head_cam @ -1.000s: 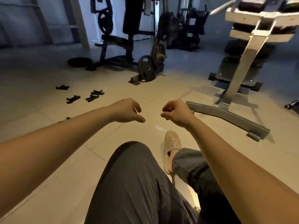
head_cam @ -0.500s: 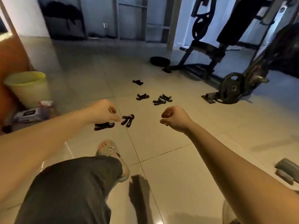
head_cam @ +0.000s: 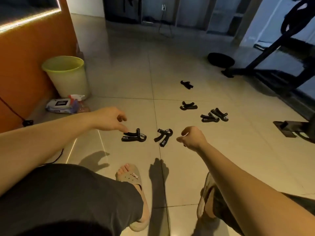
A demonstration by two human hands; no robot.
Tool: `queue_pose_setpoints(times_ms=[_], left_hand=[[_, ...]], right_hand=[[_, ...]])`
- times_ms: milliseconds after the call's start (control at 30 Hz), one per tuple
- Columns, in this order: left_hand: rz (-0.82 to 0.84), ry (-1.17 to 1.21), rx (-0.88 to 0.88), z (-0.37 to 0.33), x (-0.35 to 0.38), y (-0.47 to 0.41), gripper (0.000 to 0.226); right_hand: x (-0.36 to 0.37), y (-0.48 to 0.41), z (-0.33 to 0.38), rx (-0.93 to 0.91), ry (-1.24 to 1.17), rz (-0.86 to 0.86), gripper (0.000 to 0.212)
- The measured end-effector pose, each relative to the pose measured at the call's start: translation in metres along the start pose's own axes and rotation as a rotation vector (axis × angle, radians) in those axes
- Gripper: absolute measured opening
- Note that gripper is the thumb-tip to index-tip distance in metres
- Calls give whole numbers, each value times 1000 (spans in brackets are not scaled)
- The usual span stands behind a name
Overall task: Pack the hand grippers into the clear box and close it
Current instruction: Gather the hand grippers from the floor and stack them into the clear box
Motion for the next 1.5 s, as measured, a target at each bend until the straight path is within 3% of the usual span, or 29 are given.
queue_pose_setpoints(times_ms=[233, 500, 700, 833, 1000, 1267, 1500], left_hand=[[63, -242, 11, 48, 15, -92, 73], [114, -109, -74, 90, 86, -202, 76], [109, -87, -86, 121, 156, -266, 77], [118, -195, -109, 145, 200, -280, 86], [-21, -193, -25, 153, 210, -290, 67], [-118, -23, 53, 142, 205, -286, 55], [-196, 48, 159, 95, 167, -268, 53]], right_hand=[[48, -113, -34, 92, 46, 122, 54], [118, -205, -55, 156, 26, 263, 63], [169, -265, -75, 352, 96, 178, 98], [191, -282, -73, 374, 195, 54, 111], [203, -280, -80, 348, 227, -7, 101], [190, -246, -104, 343, 229, 47, 59], [146, -207, -106, 277, 63, 3, 53]])
Point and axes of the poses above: each hand's wrist, its own y-axis away from the middle knuckle, its own x-axis out of the palm, z = x × y, the point moved 7 cm from there along -y, towards the middle knuckle, and after that the axes turned 3 degrees about z, right-handed, at the moved point
